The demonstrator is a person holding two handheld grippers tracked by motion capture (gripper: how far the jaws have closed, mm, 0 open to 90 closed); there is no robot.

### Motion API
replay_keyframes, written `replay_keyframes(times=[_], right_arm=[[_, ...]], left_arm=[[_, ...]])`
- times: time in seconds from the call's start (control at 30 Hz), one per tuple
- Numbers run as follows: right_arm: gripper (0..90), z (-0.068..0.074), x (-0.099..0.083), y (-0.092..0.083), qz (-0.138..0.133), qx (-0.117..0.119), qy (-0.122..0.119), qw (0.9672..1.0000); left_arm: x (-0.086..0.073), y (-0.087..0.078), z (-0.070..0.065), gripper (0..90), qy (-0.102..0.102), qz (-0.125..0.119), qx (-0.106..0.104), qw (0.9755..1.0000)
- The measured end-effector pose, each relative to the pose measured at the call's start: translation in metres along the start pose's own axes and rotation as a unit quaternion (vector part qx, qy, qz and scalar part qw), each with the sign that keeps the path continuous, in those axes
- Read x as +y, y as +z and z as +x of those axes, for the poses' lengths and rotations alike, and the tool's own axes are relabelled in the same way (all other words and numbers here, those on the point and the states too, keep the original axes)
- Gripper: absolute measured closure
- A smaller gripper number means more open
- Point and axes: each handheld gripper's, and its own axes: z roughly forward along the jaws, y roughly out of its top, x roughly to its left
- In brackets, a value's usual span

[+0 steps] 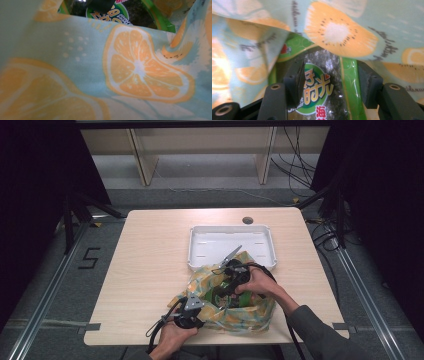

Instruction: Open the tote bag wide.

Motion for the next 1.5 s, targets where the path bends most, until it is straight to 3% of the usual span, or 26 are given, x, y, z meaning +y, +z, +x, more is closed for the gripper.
replay_keyframes(times=[0.03, 0.13, 0.37, 0.43, 0.6, 0.67, 0.73, 0.8, 1.0, 1.03, 1.07, 1.1, 1.2, 1.23, 1.4, 1.43, 1.5], right_arm=[[47.2, 0.000, 0.000, -0.001, -0.003, -0.002, -0.011, 0.9999], [48.6, 0.001, 0.001, -0.005, -0.004, -0.002, -0.013, 0.9999], [51.8, 0.003, 0.000, -0.011, -0.004, 0.003, -0.004, 1.0000], [54.0, 0.002, -0.001, -0.012, -0.005, 0.006, -0.004, 1.0000], [60.9, 0.004, 0.000, -0.013, -0.004, 0.012, -0.001, 0.9999], [62.1, 0.006, 0.000, -0.014, 0.000, 0.028, 0.011, 0.9996], [64.3, 0.006, 0.000, -0.015, 0.001, 0.026, 0.007, 0.9996], [66.8, 0.009, 0.000, -0.018, 0.000, 0.038, 0.028, 0.9989], [72.0, 0.010, 0.000, -0.022, -0.007, 0.047, 0.019, 0.9987], [72.6, 0.011, 0.000, -0.024, 0.002, 0.065, 0.035, 0.9973], [73.1, 0.011, 0.000, -0.024, -0.001, 0.063, 0.031, 0.9976], [73.8, 0.010, 0.000, -0.024, -0.005, 0.061, 0.016, 0.9980], [75.8, 0.012, 0.000, -0.026, -0.009, 0.064, 0.021, 0.9977], [76.1, 0.013, 0.000, -0.027, -0.008, 0.063, 0.021, 0.9977], [76.6, 0.016, 0.001, -0.031, -0.009, 0.055, 0.003, 0.9984], [76.6, 0.018, 0.001, -0.033, -0.004, 0.054, 0.013, 0.9984], [76.7, 0.017, 0.000, -0.032, -0.011, 0.065, 0.003, 0.9978]], left_arm=[[0.000, 0.000, 0.000, 89.5, -0.004, -0.002, 0.000, 1.0000], [0.000, 0.000, 0.000, 89.4, -0.002, 0.000, 0.000, 1.0000], [0.000, 0.000, 0.000, 89.5, -0.001, 0.000, 0.005, 1.0000], [0.000, 0.000, -0.001, 89.5, -0.016, -0.004, 0.001, 0.9999], [0.000, 0.000, -0.001, 89.5, -0.012, -0.006, 0.003, 0.9999], [0.000, -0.001, 0.000, 89.5, -0.005, -0.006, 0.004, 1.0000], [0.000, -0.001, 0.000, 89.5, -0.005, -0.007, 0.004, 1.0000], [0.001, -0.002, -0.001, 89.5, -0.006, -0.008, 0.007, 0.9999], [0.002, -0.003, 0.000, 89.4, -0.001, -0.011, 0.012, 0.9999], [0.002, -0.003, 0.000, 89.5, 0.001, -0.010, 0.012, 0.9999], [0.002, -0.002, -0.001, 89.5, -0.005, -0.016, 0.010, 0.9998], [0.002, -0.003, 0.001, 89.5, 0.002, -0.012, 0.010, 0.9999], [0.003, -0.006, 0.000, 89.4, -0.005, -0.016, 0.008, 0.9998], [0.003, -0.006, -0.001, 89.4, -0.020, -0.018, 0.006, 0.9996], [0.008, -0.017, -0.001, 84.1, -0.006, -0.021, 0.003, 0.9998], [0.008, -0.019, -0.001, 82.0, -0.006, -0.020, 0.001, 0.9998], [0.008, -0.025, -0.002, 77.4, -0.012, -0.021, -0.003, 0.9997]])
